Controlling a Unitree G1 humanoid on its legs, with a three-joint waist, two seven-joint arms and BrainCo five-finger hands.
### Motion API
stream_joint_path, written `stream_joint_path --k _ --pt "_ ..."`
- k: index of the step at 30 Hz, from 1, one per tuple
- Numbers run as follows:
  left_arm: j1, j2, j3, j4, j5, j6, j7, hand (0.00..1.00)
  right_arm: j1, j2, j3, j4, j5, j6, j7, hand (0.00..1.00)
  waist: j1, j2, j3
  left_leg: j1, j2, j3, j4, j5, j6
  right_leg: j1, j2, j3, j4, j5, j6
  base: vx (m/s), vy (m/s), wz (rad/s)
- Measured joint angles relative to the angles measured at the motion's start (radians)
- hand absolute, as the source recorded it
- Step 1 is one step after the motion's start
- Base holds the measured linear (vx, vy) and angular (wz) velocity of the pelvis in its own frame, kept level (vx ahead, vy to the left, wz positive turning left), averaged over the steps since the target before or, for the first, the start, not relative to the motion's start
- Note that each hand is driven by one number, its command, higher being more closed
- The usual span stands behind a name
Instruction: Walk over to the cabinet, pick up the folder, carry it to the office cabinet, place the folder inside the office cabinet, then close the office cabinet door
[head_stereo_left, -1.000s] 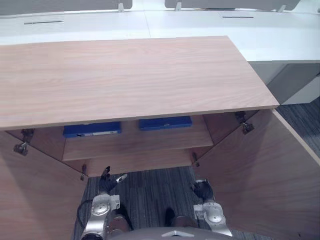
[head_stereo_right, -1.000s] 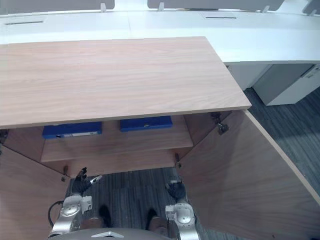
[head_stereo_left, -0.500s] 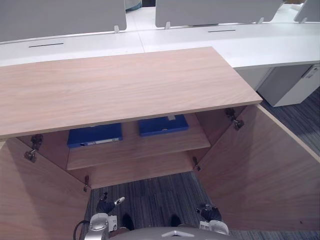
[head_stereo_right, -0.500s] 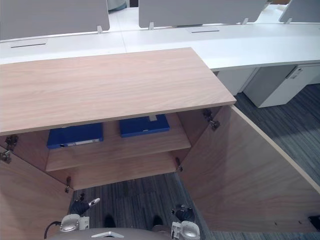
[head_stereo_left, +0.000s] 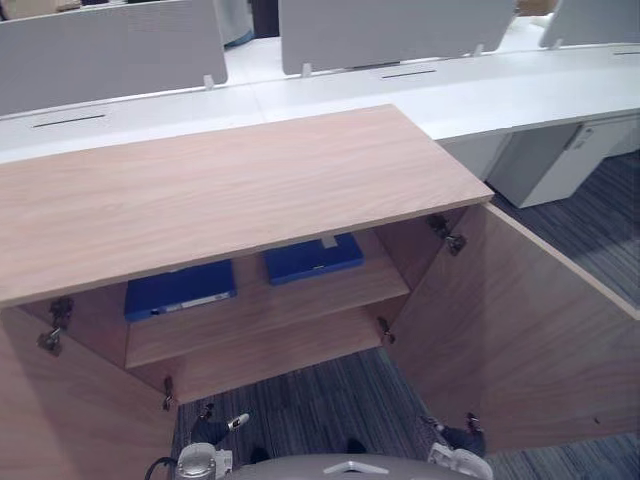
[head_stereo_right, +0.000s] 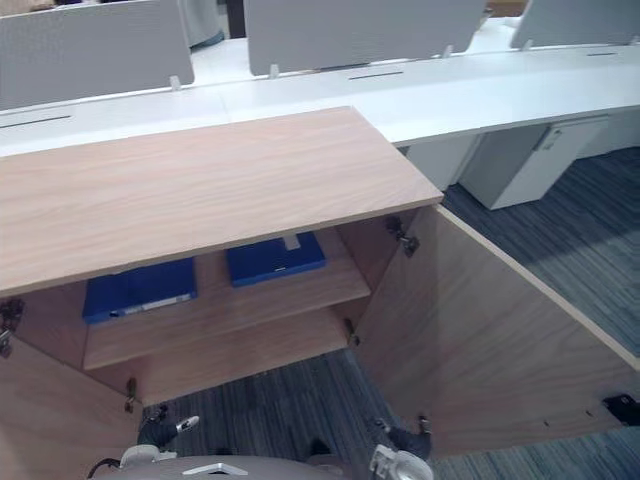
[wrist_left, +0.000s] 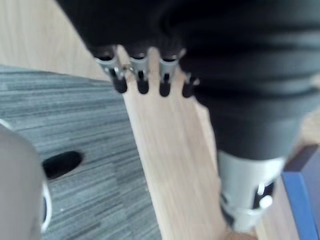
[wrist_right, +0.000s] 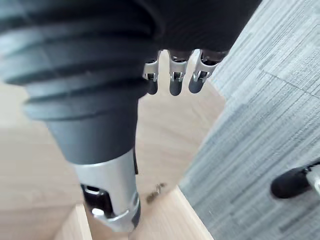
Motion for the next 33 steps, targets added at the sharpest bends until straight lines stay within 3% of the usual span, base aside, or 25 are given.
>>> stream_joint_path --k 7,8,11,13,15,21,33 --pt "0.001 -0.004 0.006 -0.026 0.0 0.004 0.009 0.0 0.023 0.033 -0.178 -0.132 0.088 -0.011 -0.074 0.0 -0.021 0.002 -0.017 0.038 0.014 0.098 0.006 -0.032 -0.006 -0.014 0.024 0.091 0.003 0.003 -0.002 0.07 -0.02 -0.45" --pt "0.011 -0.002 -0.007 -0.094 -0.001 0.014 0.01 0.0 0.026 0.038 -0.212 -0.158 0.111 -0.012 -0.084 0.0 -0.026 0.002 -0.017 0.039 0.014 0.101 0.006 -0.037 -0.006 -0.014 0.024 0.091 0.002 0.004 0.0 0.06 -0.03 -0.15" --pt "0.034 -0.007 0.045 -0.165 -0.044 -0.082 -0.015 0.0 0.038 0.041 -0.274 -0.229 0.151 -0.031 -0.121 0.0 -0.023 0.005 -0.018 0.061 0.024 0.136 0.006 -0.053 -0.009 -0.013 0.032 0.099 0.012 0.004 0.0 0.05 -0.031 -0.3" --pt "0.019 -0.013 0.119 -0.141 -0.037 -0.033 -0.011 0.0 0.039 0.051 -0.302 -0.307 0.206 -0.055 -0.127 0.0 -0.026 0.007 -0.02 0.081 0.032 0.173 0.006 -0.066 -0.016 -0.013 0.041 0.113 0.019 0.004 0.0 0.04 -0.061 -0.52" --pt "0.018 -0.016 0.121 -0.14 -0.028 -0.012 -0.011 0.0 0.036 0.06 -0.335 -0.351 0.222 -0.061 -0.139 0.0 -0.032 0.008 -0.019 0.08 0.033 0.178 0.005 -0.072 -0.019 -0.015 0.041 0.115 0.022 0.002 0.0 0.03 -0.055 -0.17" --pt "0.013 -0.073 0.107 -0.139 -0.021 -0.001 -0.015 0.0 -0.028 0.052 -0.411 -0.368 0.273 -0.073 -0.145 0.0 -0.045 0.009 -0.019 0.077 0.034 0.179 0.001 -0.077 -0.021 -0.031 0.044 0.116 0.047 -0.013 0.002 0.01 -0.057 -0.01" --pt "0.005 0.007 0.017 -0.06 0.011 -0.003 -0.041 0.0 -0.184 -0.216 -0.42 -0.119 0.303 -0.068 -0.027 0.0 -0.044 0.04 -0.018 0.058 0.006 0.119 0.007 -0.065 -0.001 -0.027 0.022 0.069 0.031 -0.026 0.002 -0.02 -0.057 0.1"
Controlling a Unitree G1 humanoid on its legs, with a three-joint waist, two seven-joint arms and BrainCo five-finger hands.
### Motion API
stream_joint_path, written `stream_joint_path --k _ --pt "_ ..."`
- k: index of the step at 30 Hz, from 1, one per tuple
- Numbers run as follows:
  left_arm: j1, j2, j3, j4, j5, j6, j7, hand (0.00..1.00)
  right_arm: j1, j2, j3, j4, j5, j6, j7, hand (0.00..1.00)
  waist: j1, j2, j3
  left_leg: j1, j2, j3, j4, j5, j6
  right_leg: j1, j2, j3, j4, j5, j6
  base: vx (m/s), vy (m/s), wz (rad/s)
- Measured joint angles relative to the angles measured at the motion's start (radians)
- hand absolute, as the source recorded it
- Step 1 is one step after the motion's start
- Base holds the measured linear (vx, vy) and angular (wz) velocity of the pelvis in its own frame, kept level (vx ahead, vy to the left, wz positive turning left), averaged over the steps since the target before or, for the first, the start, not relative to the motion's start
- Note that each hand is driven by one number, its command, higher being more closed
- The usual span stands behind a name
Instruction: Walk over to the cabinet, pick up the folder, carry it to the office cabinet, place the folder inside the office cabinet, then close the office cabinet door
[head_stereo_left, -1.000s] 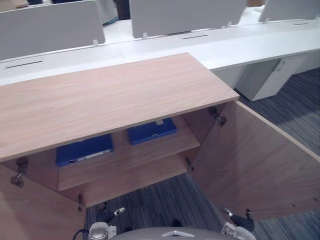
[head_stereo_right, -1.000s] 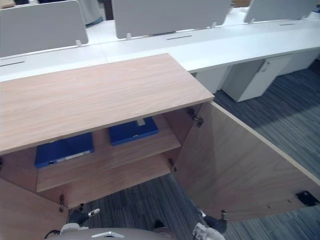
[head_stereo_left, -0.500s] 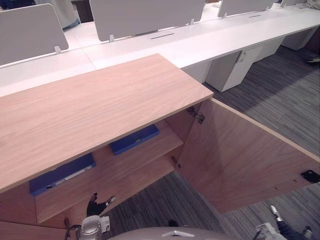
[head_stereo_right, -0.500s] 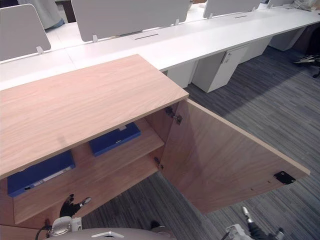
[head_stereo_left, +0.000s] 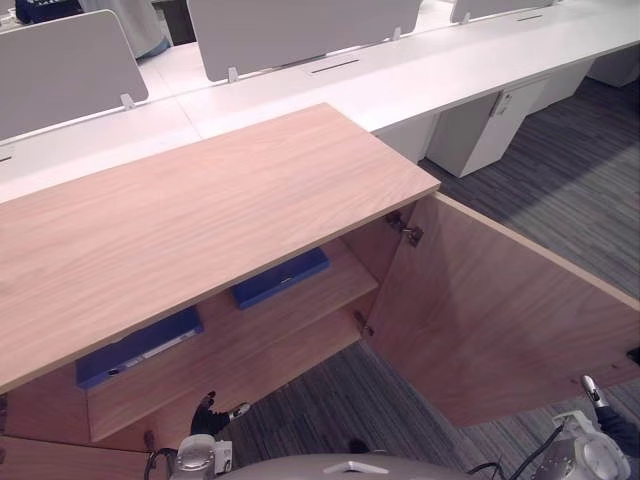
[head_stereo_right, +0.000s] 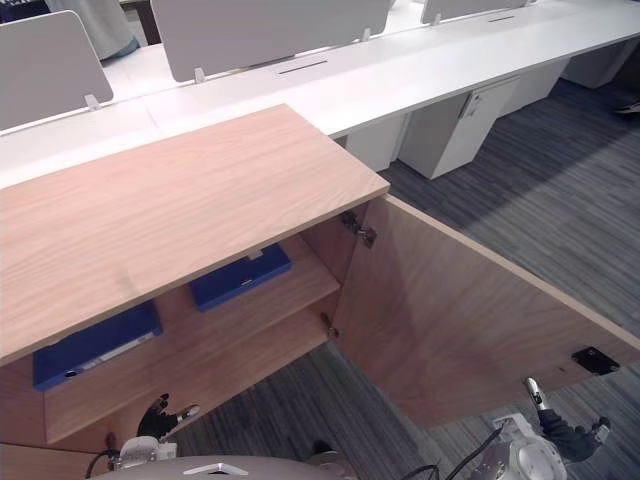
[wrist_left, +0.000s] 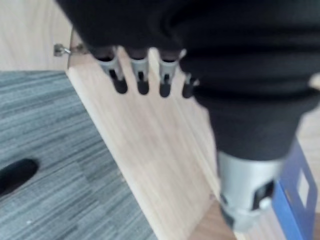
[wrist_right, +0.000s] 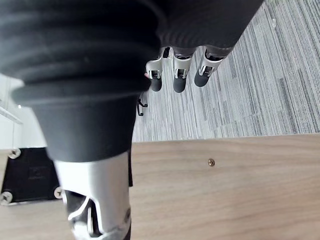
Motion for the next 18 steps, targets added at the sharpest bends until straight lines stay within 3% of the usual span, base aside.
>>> stream_joint_path --k 11,12,13,16,18 --pt "0.043 0.038 -0.022 -0.02 -0.001 0.004 -0.017 0.0 -0.068 -0.141 0.004 0.104 0.007 0.015 0.039 0.0 -0.002 0.0 0.002 -0.012 -0.014 -0.081 0.0 0.007 0.02 0.02 -0.018 -0.043 -0.027 0.003 0.006 -0.01 -0.029 0.12" --pt "0.075 0.051 -0.032 -0.102 -0.05 -0.017 -0.046 0.0 -0.066 -0.15 0.004 0.105 0.007 0.015 0.041 0.0 -0.004 -0.001 0.005 -0.014 -0.014 -0.113 0.0 0.007 0.021 0.024 -0.02 -0.058 -0.029 0.003 0.006 0.0 -0.048 0.29" --pt "0.085 0.075 -0.035 -0.175 -0.161 -0.069 -0.106 0.0 -0.063 -0.158 0.01 0.104 0.007 0.014 0.04 0.0 -0.008 -0.001 0.019 -0.015 -0.014 -0.133 0.0 0.009 0.023 0.035 -0.021 -0.076 -0.033 0.002 0.007 -0.01 -0.058 0.32" --pt "0.072 0.101 -0.014 -0.187 -0.269 -0.095 -0.135 0.0 -0.06 -0.158 0.026 0.103 0.006 0.013 0.044 0.0 -0.014 0.005 0.023 -0.016 -0.012 -0.139 0.0 0.01 0.024 0.038 -0.021 -0.084 -0.035 0.002 0.008 -0.04 -0.058 0.12" --pt "0.071 0.102 -0.009 -0.186 -0.278 -0.095 -0.144 0.0 -0.052 -0.158 0.053 0.103 0.001 0.013 0.048 0.0 -0.022 0.006 0.023 -0.016 -0.01 -0.14 0.0 0.01 0.024 0.04 -0.019 -0.085 -0.039 0.002 0.008 -0.02 -0.056 -0.01"
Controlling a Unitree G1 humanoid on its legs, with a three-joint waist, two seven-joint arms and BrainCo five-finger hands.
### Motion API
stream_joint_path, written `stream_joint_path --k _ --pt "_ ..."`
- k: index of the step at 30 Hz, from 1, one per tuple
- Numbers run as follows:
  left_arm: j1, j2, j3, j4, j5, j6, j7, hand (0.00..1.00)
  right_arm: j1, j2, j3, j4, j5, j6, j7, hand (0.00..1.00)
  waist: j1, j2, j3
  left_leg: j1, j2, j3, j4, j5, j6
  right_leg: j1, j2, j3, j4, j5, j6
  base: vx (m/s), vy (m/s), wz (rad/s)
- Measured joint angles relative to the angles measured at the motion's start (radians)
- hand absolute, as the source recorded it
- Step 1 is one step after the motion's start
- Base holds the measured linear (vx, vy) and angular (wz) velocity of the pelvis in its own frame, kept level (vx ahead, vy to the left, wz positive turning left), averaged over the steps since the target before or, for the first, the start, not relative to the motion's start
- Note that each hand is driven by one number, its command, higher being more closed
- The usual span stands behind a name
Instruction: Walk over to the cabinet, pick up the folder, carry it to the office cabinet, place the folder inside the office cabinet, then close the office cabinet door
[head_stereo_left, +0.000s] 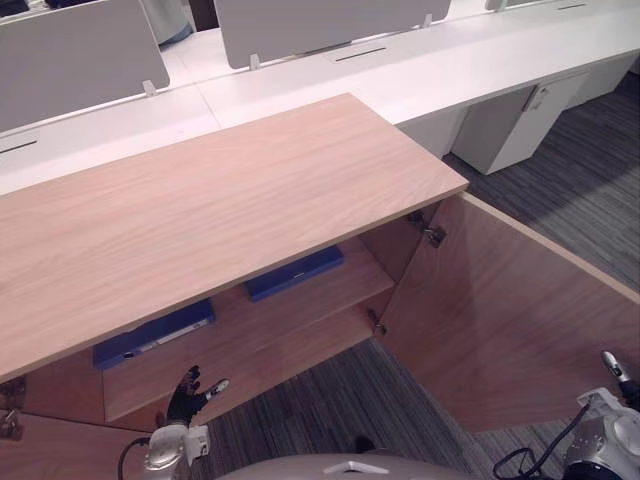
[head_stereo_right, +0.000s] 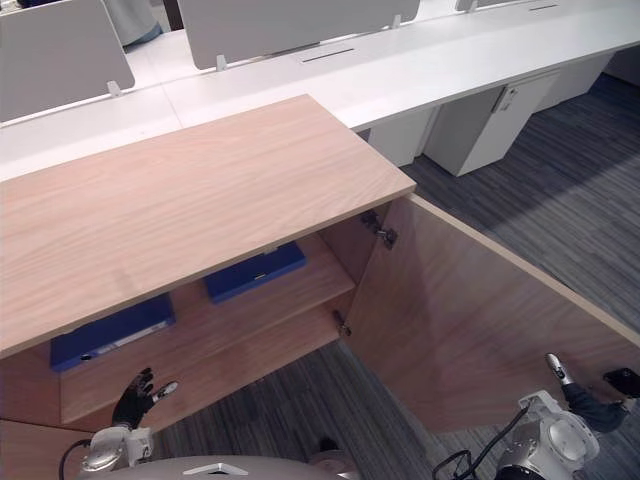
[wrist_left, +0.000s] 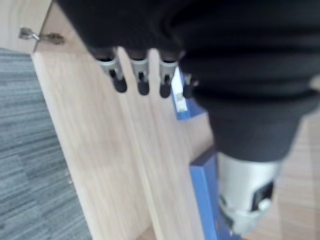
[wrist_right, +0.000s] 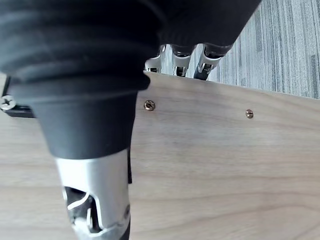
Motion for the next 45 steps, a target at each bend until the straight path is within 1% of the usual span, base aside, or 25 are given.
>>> stream_joint_path --k 5,7,8,9,10,11,12,14,15,18,19,21,23,25,27,29,32,34,35,36,37,40,42,43,45 --pt "0.0 0.0 0.005 0.001 0.001 0.0 -0.01 0.0 0.037 0.015 0.044 -0.012 -0.003 -0.001 0.024 0.0 -0.005 -0.004 0.002 0.004 0.002 0.001 0.0 0.0 0.0 0.01 0.001 0.001 -0.012 0.004 0.005 -0.02 -0.043 -0.01" --pt "-0.006 0.0 0.025 -0.007 0.001 0.005 -0.021 0.0 0.049 0.032 0.052 -0.02 -0.003 -0.001 0.031 0.0 -0.01 0.002 -0.001 0.005 0.003 0.002 0.0 0.0 0.0 0.01 0.003 0.002 -0.014 0.005 0.006 -0.04 -0.045 -0.03" --pt "-0.021 0.002 0.044 -0.12 -0.002 0.029 -0.022 0.0 0.062 0.078 0.055 -0.068 -0.003 -0.001 0.029 0.0 -0.017 -0.006 0.004 0.003 0.009 0.005 0.0 -0.007 -0.012 0.007 0.004 0.008 -0.025 0.01 0.013 -0.08 -0.051 -0.08" --pt "-0.061 0.026 0.027 -0.21 -0.029 0.028 -0.01 0.0 0.071 0.102 0.069 -0.096 -0.009 0.0 0.028 0.0 -0.02 -0.01 0.007 0.002 0.008 0.007 0.0 -0.008 -0.016 0.006 0.005 0.009 -0.026 0.015 0.01 -0.09 -0.049 -0.09" --pt "-0.089 0.043 0.012 -0.227 -0.045 0.024 -0.007 0.0 0.076 0.107 0.085 -0.1 -0.016 -0.001 0.028 0.0 -0.02 -0.01 0.007 0.002 0.008 0.007 0.0 -0.006 -0.013 0.007 0.005 0.009 -0.025 0.016 0.01 -0.07 -0.047 -0.12" --pt "-0.152 0.074 -0.008 -0.224 -0.06 0.019 -0.009 0.0 0.092 0.112 0.118 -0.108 -0.046 -0.002 0.028 0.0 -0.033 -0.018 0.011 0.004 0.006 0.009 0.0 -0.001 -0.006 0.008 0.006 0.015 -0.026 0.02 0.011 -0.05 -0.037 -0.2" --pt "-0.196 0.081 -0.002 -0.226 -0.069 0.02 -0.009 0.0 0.102 0.123 0.137 -0.127 -0.066 -0.001 0.03 0.0 -0.037 -0.014 0.009 0.007 0.006 0.018 0.0 0.0 -0.005 0.006 0.008 0.027 -0.031 0.026 0.012 -0.04 -0.035 -0.26" --pt "-0.217 0.081 0.001 -0.228 -0.082 0.017 -0.011 0.0 0.104 0.137 0.15 -0.137 -0.082 -0.002 0.029 0.0 -0.043 -0.016 0.01 0.009 0.006 0.022 0.0 0.0 -0.004 0.006 0.009 0.03 -0.038 0.034 0.012 -0.04 -0.038 -0.22" --pt "-0.211 0.078 -0.001 -0.228 -0.088 0.018 -0.012 0.0 0.11 0.139 0.168 -0.138 -0.084 -0.002 0.03 0.0 -0.044 -0.012 0.007 0.008 0.007 0.03 0.0 0.0 -0.004 0.004 0.012 0.03 -0.044 0.042 0.011 -0.03 -0.043 -0.16" --pt "-0.18 0.066 -0.006 -0.227 -0.089 0.026 -0.012 0.0 0.132 0.167 0.173 -0.177 -0.092 0.006 0.03 0.0 -0.044 -0.019 0.011 0.008 0.01 0.031 0.0 0.0 -0.005 0.003 0.015 0.03 -0.045 0.043 0.011 -0.04 -0.059 -0.05" --pt "-0.151 0.058 -0.01 -0.227 -0.088 0.032 -0.011 0.0 0.16 0.179 0.194 -0.199 -0.096 0.005 0.03 0.0 -0.045 -0.022 0.011 0.008 0.013 0.032 0.0 0.0 -0.005 0.003 0.018 0.03 -0.045 0.043 0.01 -0.03 -0.046 -0.01" --pt "-0.136 0.049 -0.011 -0.227 -0.085 0.035 -0.007 0.0 0.195 0.192 0.213 -0.225 -0.123 0.004 0.03 0.0 -0.045 -0.024 0.012 0.008 0.015 0.032 0.0 0.0 -0.006 0.002 0.02 0.03 -0.045 0.045 0.008 -0.05 -0.054 -0.02" --pt "-0.132 0.028 -0.016 -0.227 -0.075 0.036 -0.001 0.0 0.239 0.212 0.246 -0.265 -0.127 0.0 0.028 0.0 -0.047 -0.026 0.012 0.008 0.016 0.032 0.0 0.002 -0.008 0.002 0.021 0.03 -0.045 0.047 0.008 -0.08 -0.053 -0.02" --pt "-0.131 0.021 -0.056 -0.228 -0.061 0.036 0.0 0.0 0.286 0.237 0.285 -0.304 -0.158 -0.005 0.028 0.0 -0.05 -0.029 0.012 0.008 0.016 0.035 0.0 0.005 -0.008 -0.002 0.021 0.034 -0.045 0.052 0.008 -0.08 -0.043 -0.05" --pt "-0.13 0.012 -0.068 -0.228 -0.045 0.036 0.005 0.0 0.316 0.244 0.317 -0.329 -0.164 -0.007 0.028 0.0 -0.05 -0.033 0.012 0.005 0.016 0.038 0.0 0.008 -0.008 -0.007 0.021 0.039 -0.044 0.056 0.008 -0.09 -0.036 -0.09" --pt "-0.125 -0.014 -0.072 -0.228 -0.033 0.039 0.019 0.0 0.351 0.259 0.37 -0.333 -0.173 -0.021 0.029 0.0 -0.05 -0.045 0.011 0.003 0.015 0.044 0.0 0.013 -0.008 -0.014 0.022 0.047 -0.044 0.064 0.009 -0.12 -0.045 -0.11" --pt "-0.112 -0.02 -0.094 -0.228 -0.015 0.043 0.021 0.0 0.383 0.273 0.417 -0.345 -0.2 -0.021 0.029 0.0 -0.049 -0.058 0.011 -0.006 0.015 0.047 0.0 0.019 -0.009 -0.027 0.021 0.049 -0.041 0.071 0.009 -0.12 -0.046 -0.05" --pt "-0.082 -0.037 -0.099 -0.229 0.002 0.045 0.023 0.0 0.438 0.282 0.482 -0.37 -0.201 -0.022 0.03 0.0 -0.042 -0.068 0.011 -0.012 0.016 0.047 -0.001 0.022 -0.014 -0.037 0.021 0.049 -0.042 0.076 0.006 -0.16 -0.06 -0.05" --pt "-0.075 -0.039 -0.101 -0.231 0.002 0.045 0.023 0.0 0.446 0.282 0.495 -0.372 -0.202 -0.022 0.03 0.0 -0.04 -0.07 0.012 -0.012 0.016 0.047 -0.001 0.023 -0.015 -0.039 0.021 0.049 -0.04 0.076 0.005 -0.11 -0.048 -0.11" --pt "-0.062 -0.043 -0.108 -0.236 0.002 0.045 0.024 0.0 0.461 0.281 0.519 -0.373 -0.202 -0.022 0.03 0.0 -0.032 -0.073 0.013 -0.013 0.016 0.047 -0.001 0.024 -0.017 -0.043 0.021 0.049 -0.039 0.076 0.0 -0.09 -0.042 -0.14" --pt "-0.05 -0.047 -0.114 -0.236 0.003 0.045 0.023 0.0 0.472 0.282 0.542 -0.372 -0.213 -0.02 0.031 0.0 -0.026 -0.075 0.014 -0.013 0.016 0.046 -0.001 0.024 -0.018 -0.046 0.02 0.048 -0.038 0.078 -0.002 -0.08 -0.042 -0.14" --pt "-0.026 -0.049 -0.129 -0.24 0.003 0.045 0.022 0.0 0.5 0.279 0.591 -0.377 -0.273 -0.019 0.036 0.0 -0.022 -0.081 0.017 -0.018 0.015 0.035 -0.006 0.027 -0.021 -0.061 0.02 0.045 -0.025 0.076 0.0 -0.08 -0.043 -0.13" --pt "-0.013 -0.05 -0.132 -0.26 0.004 0.046 0.021 0.0 0.527 0.281 0.629 -0.395 -0.294 -0.012 0.04 0.0 -0.021 -0.086 0.02 -0.024 0.016 0.028 -0.007 0.028 -0.024 -0.065 0.018 0.025 -0.023 0.077 -0.002 -0.06 -0.037 -0.08" --pt "-0.001 -0.049 -0.132 -0.284 0.014 0.046 0.021 0.0 0.548 0.281 0.653 -0.409 -0.318 -0.006 0.043 0.0 -0.015 -0.093 0.022 -0.029 0.017 0.025 -0.007 0.029 -0.025 -0.069 0.017 0.02 -0.017 0.078 -0.003 -0.05 -0.033 -0.16" --pt "0.01 -0.049 -0.141 -0.297 0.046 0.046 0.021 0.0 0.59 0.277 0.698 -0.426 -0.328 -0.003 0.067 0.0 -0.002 -0.099 0.023 -0.031 0.016 0.005 -0.007 0.029 -0.024 -0.075 0.018 0.019 -0.009 0.078 -0.003 -0.05 -0.031 -0.16"
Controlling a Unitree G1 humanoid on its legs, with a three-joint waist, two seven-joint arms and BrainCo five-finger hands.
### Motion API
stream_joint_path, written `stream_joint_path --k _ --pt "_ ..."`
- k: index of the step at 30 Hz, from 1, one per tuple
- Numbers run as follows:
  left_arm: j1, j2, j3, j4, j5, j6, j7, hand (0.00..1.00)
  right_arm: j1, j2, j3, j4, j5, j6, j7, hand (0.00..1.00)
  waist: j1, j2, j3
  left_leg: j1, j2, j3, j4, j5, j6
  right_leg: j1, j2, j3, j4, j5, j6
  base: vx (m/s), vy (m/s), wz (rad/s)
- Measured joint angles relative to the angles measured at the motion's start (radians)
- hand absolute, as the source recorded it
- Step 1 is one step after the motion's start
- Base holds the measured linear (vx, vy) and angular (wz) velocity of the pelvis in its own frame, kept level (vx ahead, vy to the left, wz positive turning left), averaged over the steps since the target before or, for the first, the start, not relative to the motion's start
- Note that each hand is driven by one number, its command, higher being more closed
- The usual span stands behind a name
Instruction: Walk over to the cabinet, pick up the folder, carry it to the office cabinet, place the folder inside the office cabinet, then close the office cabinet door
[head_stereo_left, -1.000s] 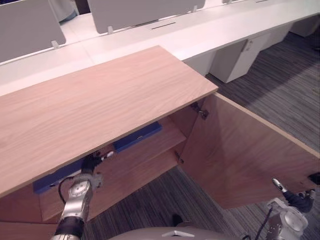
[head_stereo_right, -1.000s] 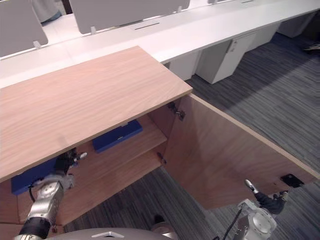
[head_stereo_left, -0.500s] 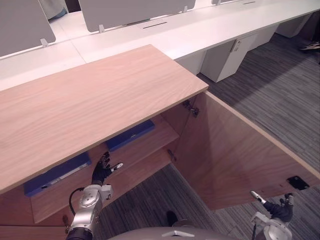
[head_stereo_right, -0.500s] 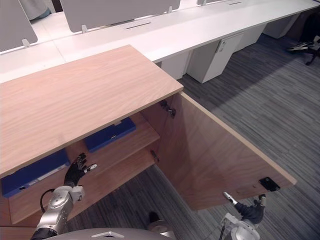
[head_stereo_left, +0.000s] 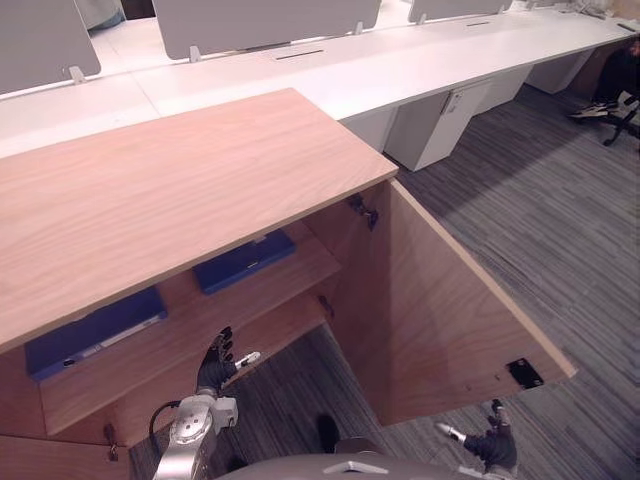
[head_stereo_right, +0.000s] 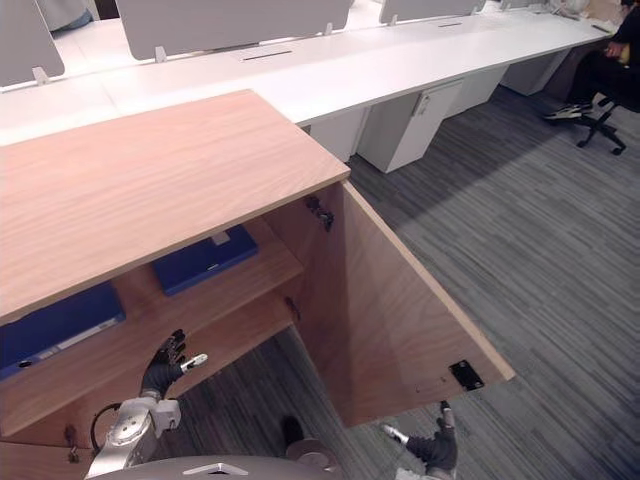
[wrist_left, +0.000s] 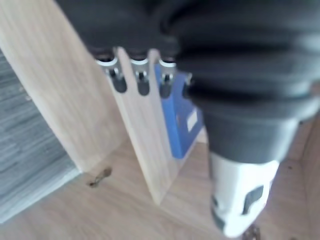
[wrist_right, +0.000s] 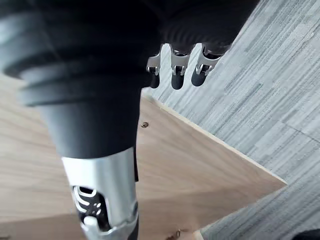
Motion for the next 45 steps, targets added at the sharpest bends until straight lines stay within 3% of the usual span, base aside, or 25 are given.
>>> stream_joint_path --k 7,9,11,12,13,14,17,32,45 --pt "0.045 0.001 -0.022 -0.012 0.048 0.0 -0.001 0.0 0.109 -0.036 0.154 -0.022 -0.073 0.01 0.068 0.0 0.006 -0.005 0.001 -0.019 0.0 -0.045 0.0 0.016 0.001 -0.011 0.0 -0.027 0.016 -0.001 0.001 0.0 -0.021 0.08" --pt "0.07 0.005 -0.029 0.003 0.066 -0.006 -0.009 0.0 0.105 -0.071 0.236 -0.046 -0.119 0.013 0.146 0.0 0.015 -0.003 0.002 -0.02 -0.002 -0.054 0.0 0.017 0.002 -0.009 -0.003 -0.032 0.018 -0.003 0.004 0.01 -0.01 0.1" --pt "0.043 0.008 0.013 0.147 0.075 -0.038 -0.027 0.0 0.078 -0.085 0.29 -0.062 -0.16 0.001 0.186 0.0 0.037 -0.002 0.002 -0.015 -0.003 -0.057 0.0 0.017 0.002 -0.002 -0.004 -0.037 0.02 -0.007 0.006 0.0 -0.004 0.12" --pt "-0.03 0.019 0.1 0.347 0.178 -0.025 -0.005 0.0 0.037 -0.079 0.326 -0.062 -0.188 -0.006 0.211 0.0 0.052 -0.002 0.002 -0.01 -0.001 -0.058 0.0 0.016 0.003 0.003 0.001 -0.039 0.019 -0.011 0.005 0.0 -0.021 0.14" --pt "-0.078 0.059 0.166 0.512 0.258 0.019 0.016 0.0 -0.002 -0.071 0.368 -0.066 -0.196 -0.028 0.223 0.0 0.059 -0.004 0.004 -0.009 0.0 -0.058 0.0 0.017 0.003 0.002 0.002 -0.04 0.019 -0.013 0.004 0.0 -0.025 0.14" --pt "-0.08 0.077 0.185 0.54 0.279 0.033 0.025 0.0 -0.017 -0.067 0.38 -0.069 -0.21 -0.039 0.232 0.0 0.058 -0.005 0.004 -0.006 0.001 -0.058 0.0 0.018 0.001 0.001 0.002 -0.041 0.019 -0.013 0.004 0.02 -0.022 0.09" --pt "-0.074 0.152 0.186 0.546 0.35 0.041 0.068 0.0 -0.042 -0.067 0.346 -0.035 -0.249 -0.06 0.247 0.0 0.075 -0.006 0.012 -0.001 -0.005 -0.055 0.001 0.02 0.011 0.008 -0.002 -0.037 0.023 -0.005 0.004 0.06 0.004 0.01" --pt "-0.075 0.106 0.134 0.541 0.371 0.034 0.088 0.0 -0.208 -0.099 0.276 0.265 -0.372 -0.009 0.206 0.0 0.084 -0.012 0.02 0.019 -0.024 -0.118 0.004 -0.001 0.02 0.054 -0.024 -0.093 0.046 -0.058 0.011 0.04 -0.002 0.11" --pt "-0.068 0.069 0.142 0.543 0.371 0.049 0.102 0.0 -0.247 -0.062 0.322 0.337 -0.256 0.018 0.216 0.0 0.082 -0.007 0.022 0.032 -0.024 -0.139 0.0 0.007 0.022 0.067 -0.025 -0.108 0.061 -0.072 0.004 -0.04 -0.021 0.03"
